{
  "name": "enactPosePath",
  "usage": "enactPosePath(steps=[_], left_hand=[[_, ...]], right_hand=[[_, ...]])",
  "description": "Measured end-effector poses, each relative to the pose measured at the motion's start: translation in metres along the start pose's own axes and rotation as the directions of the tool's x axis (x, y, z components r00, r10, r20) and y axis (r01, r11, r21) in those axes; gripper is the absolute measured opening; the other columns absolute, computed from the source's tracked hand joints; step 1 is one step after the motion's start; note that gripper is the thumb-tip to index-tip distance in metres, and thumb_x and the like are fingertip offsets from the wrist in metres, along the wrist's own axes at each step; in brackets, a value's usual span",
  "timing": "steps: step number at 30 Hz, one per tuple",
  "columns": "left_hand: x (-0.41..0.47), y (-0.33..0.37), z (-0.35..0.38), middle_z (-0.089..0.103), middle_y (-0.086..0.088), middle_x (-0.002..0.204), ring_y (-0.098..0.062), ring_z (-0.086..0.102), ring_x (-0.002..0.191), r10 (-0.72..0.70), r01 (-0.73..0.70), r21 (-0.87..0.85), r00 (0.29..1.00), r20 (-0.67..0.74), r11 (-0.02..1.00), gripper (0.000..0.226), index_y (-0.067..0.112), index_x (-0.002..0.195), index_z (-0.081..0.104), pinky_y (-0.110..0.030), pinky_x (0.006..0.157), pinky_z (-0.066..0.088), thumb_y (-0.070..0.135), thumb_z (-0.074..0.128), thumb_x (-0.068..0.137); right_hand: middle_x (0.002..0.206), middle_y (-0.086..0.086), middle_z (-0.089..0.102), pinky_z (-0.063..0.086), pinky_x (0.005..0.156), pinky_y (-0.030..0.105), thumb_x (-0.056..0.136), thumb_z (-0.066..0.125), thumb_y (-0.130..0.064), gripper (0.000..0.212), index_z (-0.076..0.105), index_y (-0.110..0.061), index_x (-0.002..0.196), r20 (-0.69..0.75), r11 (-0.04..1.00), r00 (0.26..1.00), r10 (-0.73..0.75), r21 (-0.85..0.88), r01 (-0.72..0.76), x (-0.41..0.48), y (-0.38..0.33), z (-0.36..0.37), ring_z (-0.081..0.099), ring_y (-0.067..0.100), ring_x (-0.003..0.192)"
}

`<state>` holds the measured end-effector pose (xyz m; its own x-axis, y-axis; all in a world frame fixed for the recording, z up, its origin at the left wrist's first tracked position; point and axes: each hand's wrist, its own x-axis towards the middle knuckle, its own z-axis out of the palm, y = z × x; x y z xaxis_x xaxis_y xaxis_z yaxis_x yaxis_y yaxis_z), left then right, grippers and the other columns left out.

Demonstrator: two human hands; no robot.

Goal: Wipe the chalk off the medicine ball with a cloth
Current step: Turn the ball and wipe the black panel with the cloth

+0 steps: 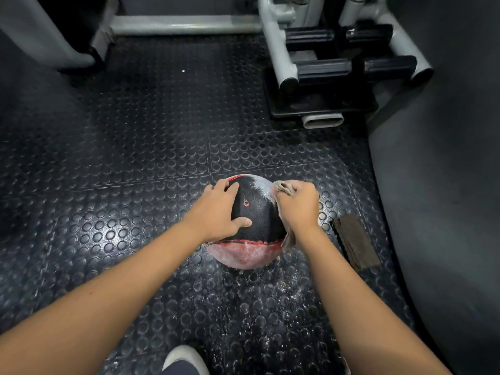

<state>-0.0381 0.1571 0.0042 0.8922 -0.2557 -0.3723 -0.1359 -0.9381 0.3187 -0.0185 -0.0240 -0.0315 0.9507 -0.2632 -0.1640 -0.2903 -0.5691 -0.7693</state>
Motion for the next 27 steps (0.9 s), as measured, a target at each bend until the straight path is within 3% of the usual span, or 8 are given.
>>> enactPosePath(steps=[3,6,11,16,19,21,25,27], left_hand=[[0.001,-0.004,-0.001,0.03,-0.006,0.149,-0.032,0.034,0.132,-0.009,0.009,-0.047,1.0,-0.002,0.999,0.09,0.014,0.151,0.024,-0.042,0.11,0.034,0.056,0.065,0.083],[0.001,-0.003,0.001,0.029,-0.006,0.15,-0.031,0.032,0.133,0.009,-0.009,-0.028,1.0,-0.007,1.0,0.09,0.014,0.152,0.023,-0.043,0.111,0.034,0.056,0.064,0.084],[-0.002,0.002,0.005,0.023,-0.008,0.155,-0.03,0.026,0.137,0.055,-0.055,0.03,0.998,-0.014,0.998,0.094,0.012,0.153,0.02,-0.041,0.113,0.031,0.058,0.063,0.084],[0.0,0.006,0.005,0.022,-0.003,0.156,-0.028,0.026,0.137,0.065,-0.065,0.008,0.997,-0.03,0.998,0.094,0.014,0.153,0.022,-0.043,0.11,0.036,0.057,0.066,0.082],[0.004,0.009,0.004,0.021,-0.002,0.156,-0.028,0.026,0.138,0.072,-0.072,0.001,0.997,-0.021,0.997,0.094,0.015,0.153,0.022,-0.042,0.111,0.035,0.057,0.066,0.082],[0.005,0.014,0.005,0.021,-0.003,0.156,-0.028,0.025,0.138,0.088,-0.087,0.028,0.996,-0.019,0.996,0.093,0.014,0.154,0.021,-0.04,0.111,0.034,0.056,0.065,0.083],[0.004,0.021,0.004,0.021,-0.007,0.157,-0.031,0.024,0.139,0.117,-0.114,0.105,0.993,-0.026,0.988,0.092,0.012,0.153,0.02,-0.038,0.112,0.029,0.057,0.062,0.085],[0.003,0.022,0.005,0.02,-0.006,0.157,-0.03,0.023,0.14,0.119,-0.117,0.097,0.993,-0.021,0.988,0.093,0.013,0.154,0.02,-0.039,0.112,0.029,0.057,0.063,0.084]], right_hand=[[0.052,0.004,0.052,0.04,0.05,0.03,0.085,0.066,-0.01,0.034,0.055,-0.008,0.053,0.043,0.997,0.997,-0.064,0.037,0.062,-0.032,0.013,-0.008,0.041,0.019,0.047],[0.075,0.002,0.065,0.051,0.061,0.034,0.084,0.072,-0.018,0.009,0.076,-0.023,0.077,0.061,0.995,0.996,-0.064,0.084,0.059,-0.063,0.027,-0.016,0.06,0.018,0.067],[0.064,-0.003,0.054,0.038,0.054,0.031,0.085,0.067,-0.024,0.033,0.057,-0.028,0.053,0.081,0.973,0.978,-0.193,-0.109,0.201,-0.013,0.001,-0.003,0.051,0.017,0.064],[0.062,-0.005,0.046,0.031,0.052,0.026,0.084,0.064,-0.021,0.033,0.057,-0.03,0.053,0.156,0.956,0.964,-0.217,-0.165,0.242,0.009,-0.01,-0.003,0.043,0.012,0.057],[0.085,-0.002,0.06,0.045,0.061,0.028,0.086,0.07,-0.02,0.011,0.074,-0.026,0.078,0.137,0.969,0.968,-0.213,-0.096,0.227,-0.025,0.015,-0.019,0.056,0.011,0.074],[0.091,-0.003,0.063,0.05,0.07,0.031,0.084,0.073,-0.018,0.01,0.077,-0.025,0.089,0.112,0.97,0.968,-0.224,-0.076,0.233,-0.047,0.025,-0.028,0.059,0.012,0.081],[0.083,0.004,0.063,0.051,0.065,0.035,0.085,0.068,-0.013,0.012,0.075,-0.019,0.078,0.122,0.966,0.967,-0.222,-0.107,0.235,-0.019,0.006,-0.023,0.062,0.023,0.078],[0.08,-0.005,0.061,0.051,0.062,0.036,0.085,0.065,-0.013,0.012,0.075,-0.016,0.079,0.148,0.957,0.966,-0.213,-0.17,0.237,0.005,-0.012,-0.017,0.062,0.022,0.078]])
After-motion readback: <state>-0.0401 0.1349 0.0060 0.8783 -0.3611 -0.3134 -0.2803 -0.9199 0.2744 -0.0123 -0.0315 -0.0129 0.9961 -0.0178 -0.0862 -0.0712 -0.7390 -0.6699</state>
